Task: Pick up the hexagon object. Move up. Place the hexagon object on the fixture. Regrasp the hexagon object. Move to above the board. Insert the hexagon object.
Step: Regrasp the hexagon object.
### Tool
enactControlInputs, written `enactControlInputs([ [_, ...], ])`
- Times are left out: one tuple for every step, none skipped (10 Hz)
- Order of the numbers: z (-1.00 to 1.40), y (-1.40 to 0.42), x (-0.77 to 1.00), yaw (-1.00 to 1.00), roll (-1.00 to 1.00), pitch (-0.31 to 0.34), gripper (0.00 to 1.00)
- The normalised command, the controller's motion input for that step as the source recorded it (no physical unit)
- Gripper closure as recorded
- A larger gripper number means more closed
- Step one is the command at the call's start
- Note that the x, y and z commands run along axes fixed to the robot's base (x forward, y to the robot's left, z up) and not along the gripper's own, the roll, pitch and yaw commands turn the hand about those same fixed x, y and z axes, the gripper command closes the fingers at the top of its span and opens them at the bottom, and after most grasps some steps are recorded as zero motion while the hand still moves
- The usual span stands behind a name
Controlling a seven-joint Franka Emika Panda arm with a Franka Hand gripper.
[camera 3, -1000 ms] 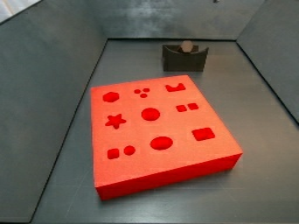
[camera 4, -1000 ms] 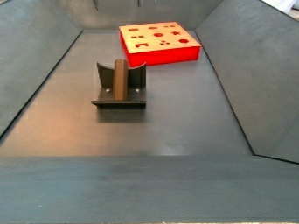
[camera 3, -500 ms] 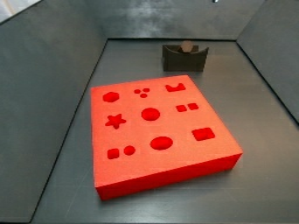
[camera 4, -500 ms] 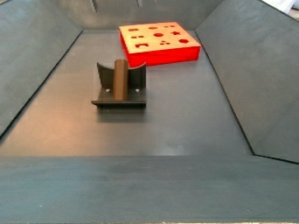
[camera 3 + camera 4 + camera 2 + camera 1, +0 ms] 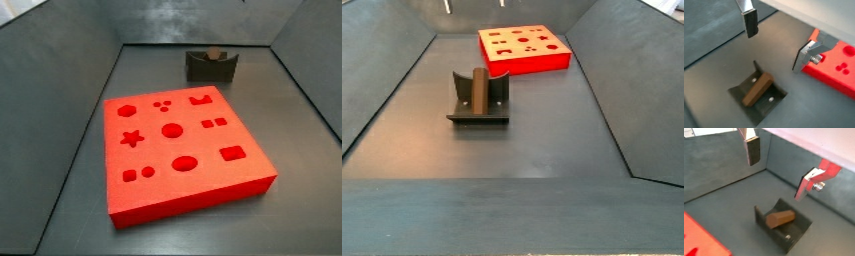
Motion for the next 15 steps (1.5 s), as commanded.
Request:
enactControlInputs([
  [0.01,-0.02,-0.02,0.04,1.0,-0.01,0.0],
  [0.01,-0.02,-0.01,0.05,1.0,-0.007,0.0],
  [0.0,-0.02,0.01,0.05,1.0,0.002,0.0],
  [-0.01,-0.02,0.02,0.05,1.0,0.008,0.0],
  [-0.01,-0.02,0.04,0.05,1.0,0.016,0.0],
  [-0.01,-0.03,0.05,0.05,1.0,0.028,0.0],
  [-0.01,-0.03,0.06,0.06,1.0,0.052,0.0],
  [0.0,-0.03,0.08,0.07,1.0,0.075,0.0],
  [-0.01,-0.04,0.09,0.09,1.0,0.117,0.0],
  [-0.02,-0.04,0.09,0.1,0.82,0.123,0.0],
  [-0.01,-0.04,0.09,0.11,0.69,0.122,0.0],
  [-0.01,-0.04,0.09,0.13,0.43,0.111,0.0],
  [0.0,-0.02,0.08,0.14,0.25,0.089,0.0],
  [-1.0,0.08,0.03,0.17,0.21,0.04,0.0],
  [-1.0,0.08,0.03,0.17,0.2,0.018,0.0],
])
